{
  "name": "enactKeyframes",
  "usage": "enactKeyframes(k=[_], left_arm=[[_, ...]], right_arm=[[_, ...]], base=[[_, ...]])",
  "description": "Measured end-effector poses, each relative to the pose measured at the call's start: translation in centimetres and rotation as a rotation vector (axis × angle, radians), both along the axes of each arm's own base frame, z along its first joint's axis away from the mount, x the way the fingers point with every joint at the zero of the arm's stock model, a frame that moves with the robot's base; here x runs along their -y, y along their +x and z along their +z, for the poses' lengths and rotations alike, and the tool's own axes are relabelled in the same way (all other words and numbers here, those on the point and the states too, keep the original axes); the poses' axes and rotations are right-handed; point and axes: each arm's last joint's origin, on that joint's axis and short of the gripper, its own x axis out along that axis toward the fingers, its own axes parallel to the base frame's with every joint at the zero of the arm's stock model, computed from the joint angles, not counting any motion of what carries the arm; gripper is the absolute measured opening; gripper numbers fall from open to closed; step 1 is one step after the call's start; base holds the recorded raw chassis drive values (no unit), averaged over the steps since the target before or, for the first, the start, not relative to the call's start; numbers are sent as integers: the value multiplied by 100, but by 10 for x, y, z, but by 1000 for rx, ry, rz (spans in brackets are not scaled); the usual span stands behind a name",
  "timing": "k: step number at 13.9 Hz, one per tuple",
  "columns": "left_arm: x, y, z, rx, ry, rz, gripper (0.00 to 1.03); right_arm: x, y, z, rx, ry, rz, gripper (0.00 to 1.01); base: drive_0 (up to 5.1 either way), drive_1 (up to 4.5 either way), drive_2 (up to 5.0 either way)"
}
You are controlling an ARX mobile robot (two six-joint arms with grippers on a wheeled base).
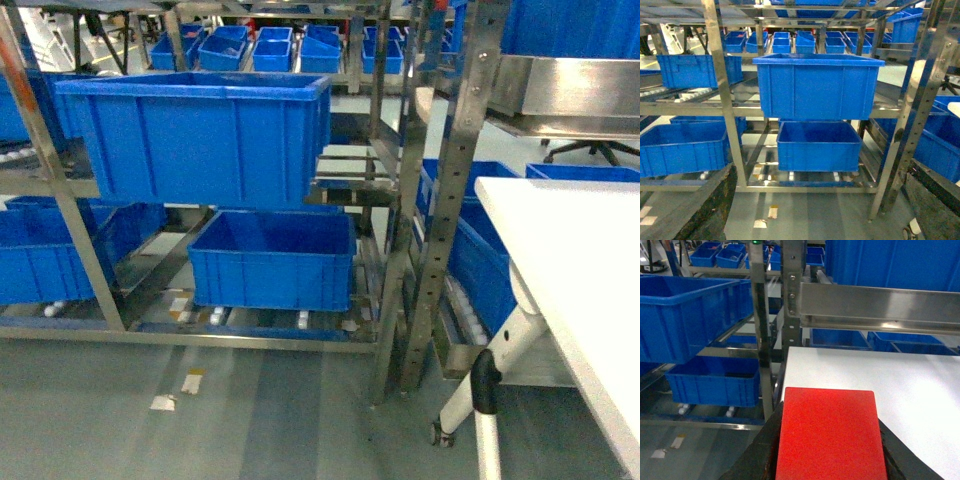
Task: Place magnetic block on left shelf second layer
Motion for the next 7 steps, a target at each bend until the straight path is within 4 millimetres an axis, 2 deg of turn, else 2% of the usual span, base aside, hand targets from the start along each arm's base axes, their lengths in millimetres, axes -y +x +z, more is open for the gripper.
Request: enactKeyframes(k=[7], left_arm=[[0,0,0,1,0,0,98]], right_arm=[[0,0,0,-5,0,-2,33]], base=[[-490,255,255]])
